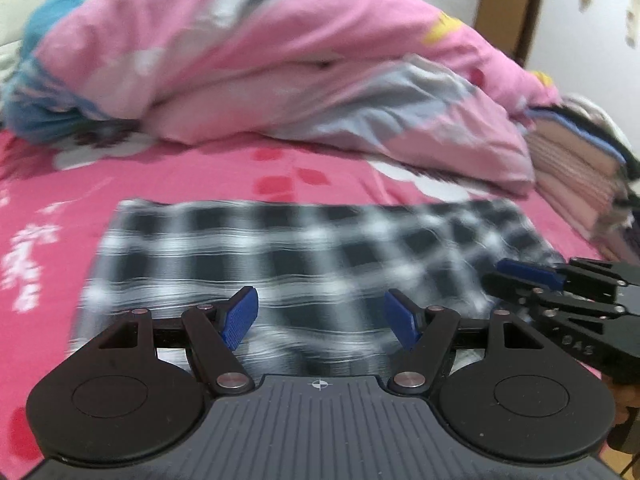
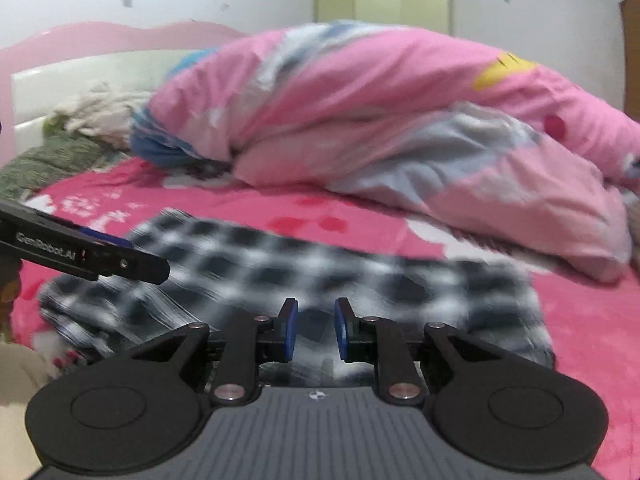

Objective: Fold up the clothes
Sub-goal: 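Position both open grippers along the plaid garment edge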

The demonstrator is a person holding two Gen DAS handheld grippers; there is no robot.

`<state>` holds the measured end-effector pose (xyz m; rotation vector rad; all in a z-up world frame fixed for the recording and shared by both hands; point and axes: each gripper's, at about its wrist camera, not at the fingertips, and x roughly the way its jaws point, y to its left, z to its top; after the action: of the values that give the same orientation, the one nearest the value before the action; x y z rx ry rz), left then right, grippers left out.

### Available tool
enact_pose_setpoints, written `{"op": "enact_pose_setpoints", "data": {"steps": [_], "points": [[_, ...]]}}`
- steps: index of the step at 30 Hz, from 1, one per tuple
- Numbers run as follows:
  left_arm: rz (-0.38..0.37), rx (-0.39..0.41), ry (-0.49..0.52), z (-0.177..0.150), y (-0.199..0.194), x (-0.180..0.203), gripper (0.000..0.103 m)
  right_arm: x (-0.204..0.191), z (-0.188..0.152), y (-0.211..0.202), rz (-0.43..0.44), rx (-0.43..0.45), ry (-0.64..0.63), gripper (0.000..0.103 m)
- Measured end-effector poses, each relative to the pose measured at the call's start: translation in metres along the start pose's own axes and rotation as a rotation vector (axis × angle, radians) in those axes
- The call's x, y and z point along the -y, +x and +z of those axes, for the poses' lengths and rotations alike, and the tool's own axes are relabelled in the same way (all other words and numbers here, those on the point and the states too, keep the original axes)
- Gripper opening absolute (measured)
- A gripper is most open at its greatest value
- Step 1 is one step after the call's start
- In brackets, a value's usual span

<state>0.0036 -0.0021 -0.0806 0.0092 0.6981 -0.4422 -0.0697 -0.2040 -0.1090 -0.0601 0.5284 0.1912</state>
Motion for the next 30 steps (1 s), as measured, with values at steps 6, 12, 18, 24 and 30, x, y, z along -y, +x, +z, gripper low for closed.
{"op": "enact_pose_setpoints", "data": {"steps": [6,12,18,24,30], "points": [[0.017,-0.110,0.107,-0.020,0.034,0.020,0.071,0.020,-0.032,0.018,-0.012,-0.069,0.081,0.021],[0.010,-0.083,0.091,-0.028,0.030,0.013,0.074,0.024,-0.021,0.006,-0.006,-0.048,0.096,0.021],[0.008,-0.079,0.081,-0.028,0.032,0.013,0.077,0.035,-0.011,-0.014,-0.117,0.057,0.051,0.021],[0.001,-0.080,0.074,-0.028,0.033,0.014,0.080,0.047,-0.040,0.005,-0.186,-0.041,0.050,0.021],[-0.006,-0.081,0.068,-0.028,0.034,0.013,0.082,0.053,-0.021,-0.011,-0.205,0.031,0.086,0.021]]}}
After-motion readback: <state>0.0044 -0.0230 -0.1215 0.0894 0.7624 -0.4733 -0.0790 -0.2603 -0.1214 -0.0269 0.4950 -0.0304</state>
